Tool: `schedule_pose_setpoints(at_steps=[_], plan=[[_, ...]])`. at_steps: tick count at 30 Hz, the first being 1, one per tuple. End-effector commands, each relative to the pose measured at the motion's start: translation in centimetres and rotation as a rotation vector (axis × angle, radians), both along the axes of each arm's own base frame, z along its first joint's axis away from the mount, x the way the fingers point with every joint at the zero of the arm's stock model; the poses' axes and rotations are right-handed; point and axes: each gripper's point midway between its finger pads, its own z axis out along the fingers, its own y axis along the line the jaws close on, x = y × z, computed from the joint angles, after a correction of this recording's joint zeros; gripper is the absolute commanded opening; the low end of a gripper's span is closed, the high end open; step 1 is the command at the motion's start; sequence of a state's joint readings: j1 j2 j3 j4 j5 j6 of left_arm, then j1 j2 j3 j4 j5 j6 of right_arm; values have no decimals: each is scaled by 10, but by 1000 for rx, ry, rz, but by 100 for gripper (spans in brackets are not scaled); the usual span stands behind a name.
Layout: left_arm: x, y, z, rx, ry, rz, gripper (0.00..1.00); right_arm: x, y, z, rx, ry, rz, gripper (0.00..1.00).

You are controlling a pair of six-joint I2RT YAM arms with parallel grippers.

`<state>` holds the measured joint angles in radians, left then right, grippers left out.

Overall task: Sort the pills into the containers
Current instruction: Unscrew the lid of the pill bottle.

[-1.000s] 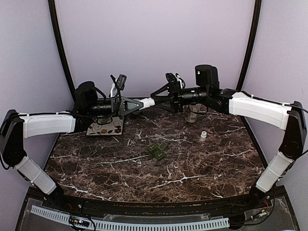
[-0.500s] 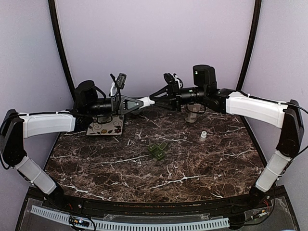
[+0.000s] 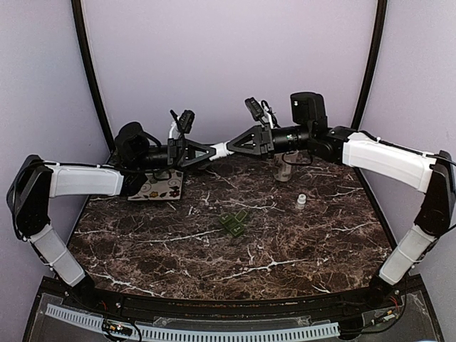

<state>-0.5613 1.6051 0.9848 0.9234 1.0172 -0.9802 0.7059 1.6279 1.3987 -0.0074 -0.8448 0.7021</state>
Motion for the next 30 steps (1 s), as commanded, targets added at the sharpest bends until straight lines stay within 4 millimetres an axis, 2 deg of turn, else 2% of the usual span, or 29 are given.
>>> schedule_pose_setpoints(at_steps=[1, 8, 14, 23, 26, 30], plan=[[-18, 2, 51, -145, 15, -116, 0, -13, -13, 26, -8, -338, 28, 0], [-27, 5, 60, -171, 44, -177, 0, -9, -21, 21, -84, -515, -6, 0], [-30, 4, 61, -174, 54, -204, 0, -8, -19, 19, -98, -536, -12, 10], [-33, 3, 62, -187, 56, -237, 0, -8, -18, 25, -73, -546, -14, 15], [-34, 2, 64, -191, 53, -246, 0, -9, -17, 25, -66, -540, -6, 21], [-36, 2, 66, -189, 43, -253, 0, -10, -15, 28, -55, -529, 3, 36]])
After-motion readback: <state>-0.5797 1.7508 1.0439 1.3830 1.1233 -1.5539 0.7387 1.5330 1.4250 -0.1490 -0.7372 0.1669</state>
